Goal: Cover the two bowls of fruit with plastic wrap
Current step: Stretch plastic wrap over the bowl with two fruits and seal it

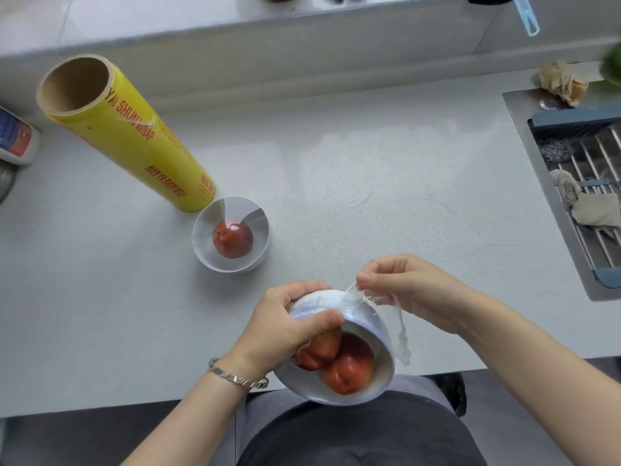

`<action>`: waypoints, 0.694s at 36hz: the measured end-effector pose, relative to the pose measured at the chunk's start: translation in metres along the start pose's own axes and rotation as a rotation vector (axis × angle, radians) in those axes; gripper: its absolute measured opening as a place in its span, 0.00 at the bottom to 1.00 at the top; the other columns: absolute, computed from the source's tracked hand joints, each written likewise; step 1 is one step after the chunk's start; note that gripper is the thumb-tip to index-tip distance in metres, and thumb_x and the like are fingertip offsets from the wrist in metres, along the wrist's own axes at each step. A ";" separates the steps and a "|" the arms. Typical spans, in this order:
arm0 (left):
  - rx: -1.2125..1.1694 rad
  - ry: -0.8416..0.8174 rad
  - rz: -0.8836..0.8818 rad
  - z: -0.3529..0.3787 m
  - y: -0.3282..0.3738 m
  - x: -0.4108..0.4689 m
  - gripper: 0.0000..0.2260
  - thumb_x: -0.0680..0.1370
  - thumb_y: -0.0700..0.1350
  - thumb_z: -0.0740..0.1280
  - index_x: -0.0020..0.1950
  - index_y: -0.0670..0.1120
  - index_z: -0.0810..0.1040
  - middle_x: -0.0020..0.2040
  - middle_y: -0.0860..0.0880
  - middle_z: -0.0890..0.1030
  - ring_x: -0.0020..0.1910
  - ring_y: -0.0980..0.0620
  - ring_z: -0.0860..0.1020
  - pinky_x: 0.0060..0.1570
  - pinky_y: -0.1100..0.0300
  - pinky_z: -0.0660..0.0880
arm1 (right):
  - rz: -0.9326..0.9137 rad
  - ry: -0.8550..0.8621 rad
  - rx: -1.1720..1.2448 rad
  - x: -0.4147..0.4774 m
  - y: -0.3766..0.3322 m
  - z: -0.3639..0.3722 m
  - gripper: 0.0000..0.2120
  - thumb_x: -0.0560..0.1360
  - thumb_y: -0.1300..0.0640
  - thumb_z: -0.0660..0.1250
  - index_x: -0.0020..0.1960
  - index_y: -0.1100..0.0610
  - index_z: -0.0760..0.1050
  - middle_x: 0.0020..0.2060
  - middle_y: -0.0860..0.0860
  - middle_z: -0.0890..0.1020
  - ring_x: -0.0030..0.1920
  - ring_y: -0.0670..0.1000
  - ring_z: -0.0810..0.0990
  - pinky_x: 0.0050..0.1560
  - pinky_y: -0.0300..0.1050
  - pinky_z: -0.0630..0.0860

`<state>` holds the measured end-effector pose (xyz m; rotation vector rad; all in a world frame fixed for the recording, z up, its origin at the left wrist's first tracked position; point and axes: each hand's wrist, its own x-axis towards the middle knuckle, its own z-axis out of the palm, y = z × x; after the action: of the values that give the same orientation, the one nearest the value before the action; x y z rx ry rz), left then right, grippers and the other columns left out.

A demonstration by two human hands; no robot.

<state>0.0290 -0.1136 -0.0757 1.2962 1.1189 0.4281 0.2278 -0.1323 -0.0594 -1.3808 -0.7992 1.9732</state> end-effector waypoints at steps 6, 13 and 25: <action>0.026 -0.047 -0.013 0.000 -0.002 0.000 0.18 0.54 0.58 0.73 0.41 0.57 0.80 0.38 0.63 0.83 0.40 0.66 0.79 0.43 0.73 0.72 | -0.054 0.189 0.069 0.000 0.006 -0.004 0.05 0.62 0.55 0.70 0.30 0.55 0.78 0.27 0.48 0.79 0.31 0.43 0.76 0.39 0.36 0.71; 0.001 -0.041 -0.010 0.001 -0.004 0.003 0.19 0.55 0.59 0.72 0.43 0.55 0.80 0.38 0.59 0.83 0.40 0.64 0.79 0.44 0.71 0.73 | 0.068 0.162 -0.029 0.002 0.013 -0.003 0.13 0.75 0.58 0.64 0.32 0.58 0.73 0.22 0.45 0.75 0.22 0.40 0.71 0.26 0.30 0.69; 0.009 -0.060 0.017 -0.007 0.000 0.009 0.17 0.57 0.58 0.71 0.42 0.54 0.81 0.38 0.60 0.84 0.40 0.63 0.80 0.44 0.71 0.74 | 0.223 -0.144 -0.113 0.003 -0.001 -0.029 0.05 0.64 0.55 0.70 0.31 0.54 0.81 0.26 0.48 0.77 0.30 0.45 0.72 0.37 0.35 0.74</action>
<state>0.0272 -0.1030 -0.0789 1.3195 1.0618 0.3948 0.2548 -0.1253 -0.0692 -1.4600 -0.8650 2.2502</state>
